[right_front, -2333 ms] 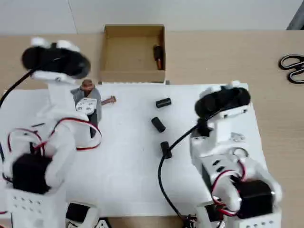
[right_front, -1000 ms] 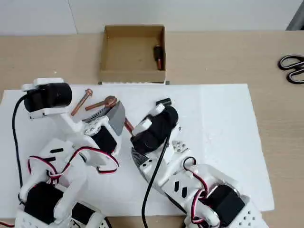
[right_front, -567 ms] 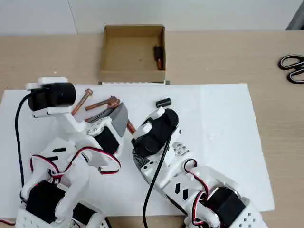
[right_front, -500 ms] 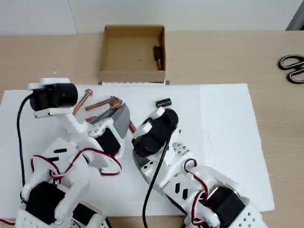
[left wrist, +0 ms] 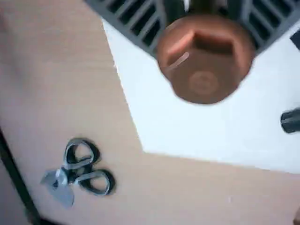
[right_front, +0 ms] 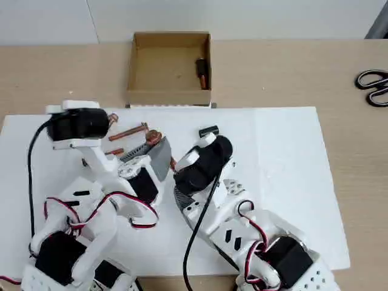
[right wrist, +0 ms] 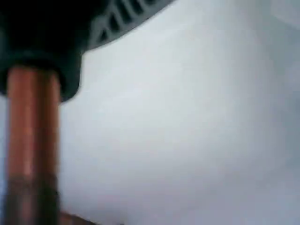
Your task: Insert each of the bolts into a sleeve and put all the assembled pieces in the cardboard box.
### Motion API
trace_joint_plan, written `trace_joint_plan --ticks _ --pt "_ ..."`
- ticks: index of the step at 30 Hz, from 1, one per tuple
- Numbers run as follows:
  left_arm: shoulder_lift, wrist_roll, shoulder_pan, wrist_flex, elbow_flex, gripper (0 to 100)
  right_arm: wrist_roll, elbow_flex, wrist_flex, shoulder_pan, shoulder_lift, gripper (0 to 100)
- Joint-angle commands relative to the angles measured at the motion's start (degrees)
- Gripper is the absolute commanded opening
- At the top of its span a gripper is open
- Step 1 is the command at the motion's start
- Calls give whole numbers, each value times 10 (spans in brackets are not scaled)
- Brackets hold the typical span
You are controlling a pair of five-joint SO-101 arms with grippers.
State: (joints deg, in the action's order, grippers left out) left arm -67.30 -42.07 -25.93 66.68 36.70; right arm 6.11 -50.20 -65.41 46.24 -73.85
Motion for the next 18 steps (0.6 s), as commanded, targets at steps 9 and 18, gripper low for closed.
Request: trace_joint_plan --ticks 9,18 --pt "-3 22 -6 0 -12 5 -8 7 41 0 -9 2" --pt "-4 46 -9 42 22 5 -45 7 65 0 -9 2"
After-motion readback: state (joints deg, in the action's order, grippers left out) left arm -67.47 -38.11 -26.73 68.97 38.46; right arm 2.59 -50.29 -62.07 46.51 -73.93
